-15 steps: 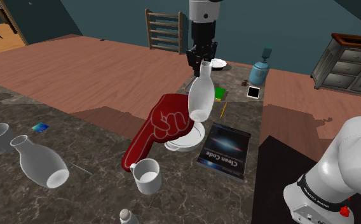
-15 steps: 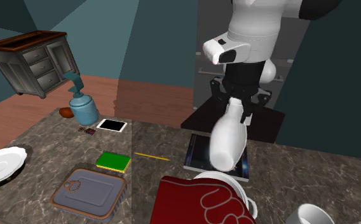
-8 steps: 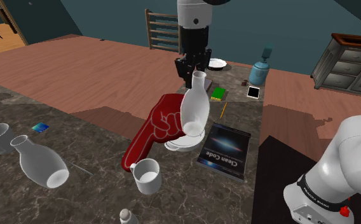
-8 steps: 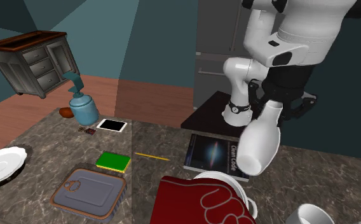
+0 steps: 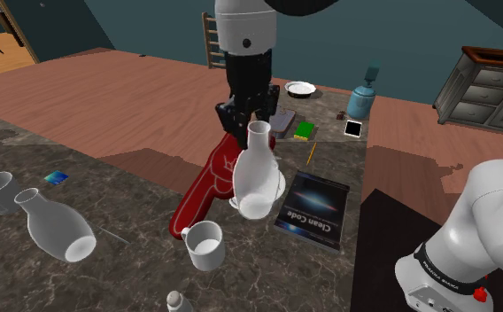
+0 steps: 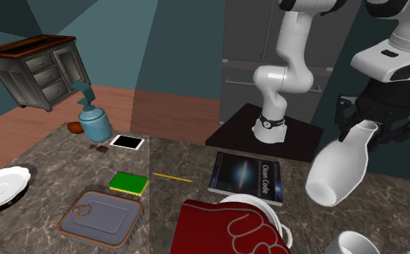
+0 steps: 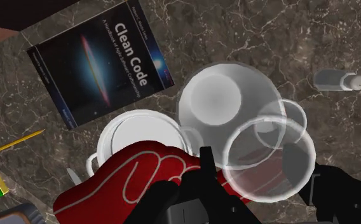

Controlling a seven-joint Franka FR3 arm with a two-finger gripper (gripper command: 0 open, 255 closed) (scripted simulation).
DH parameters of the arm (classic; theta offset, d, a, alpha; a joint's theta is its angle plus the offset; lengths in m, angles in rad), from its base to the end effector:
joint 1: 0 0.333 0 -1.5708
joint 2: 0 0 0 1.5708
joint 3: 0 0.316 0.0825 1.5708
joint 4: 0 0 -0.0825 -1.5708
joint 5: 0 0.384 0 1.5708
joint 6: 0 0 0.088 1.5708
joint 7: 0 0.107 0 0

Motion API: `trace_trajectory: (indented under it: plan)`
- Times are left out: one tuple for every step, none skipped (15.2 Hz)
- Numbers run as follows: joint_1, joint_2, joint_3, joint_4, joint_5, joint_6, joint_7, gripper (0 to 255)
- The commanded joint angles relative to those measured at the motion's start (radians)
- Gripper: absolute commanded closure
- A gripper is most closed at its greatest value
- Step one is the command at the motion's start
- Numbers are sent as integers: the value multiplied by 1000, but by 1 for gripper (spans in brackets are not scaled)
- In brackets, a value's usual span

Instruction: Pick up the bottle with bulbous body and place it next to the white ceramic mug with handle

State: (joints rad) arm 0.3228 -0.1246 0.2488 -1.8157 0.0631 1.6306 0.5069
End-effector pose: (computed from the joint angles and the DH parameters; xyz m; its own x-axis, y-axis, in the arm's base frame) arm 0.4270 0.2901 0.5784 0.9959 0.0558 -0.0717 0.0562 -0.9984 0.0032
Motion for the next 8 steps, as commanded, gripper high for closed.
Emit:
trace_trajectory:
  plan:
    - [22,15,29,15,3,3,52,255]
    - [33,24,43,25,3,3,77,255]
    - [44,35,56,37,3,3,102,255]
    - [55,46,71,49,2,2,128,255]
    - [66,59,85,63,1,2,154,255]
    - [77,72,99,78,-2,1,180,255]
    - [89,87,112,95,-5,0,206,255]
    - [101,103,126,112,-9,-2,232,255]
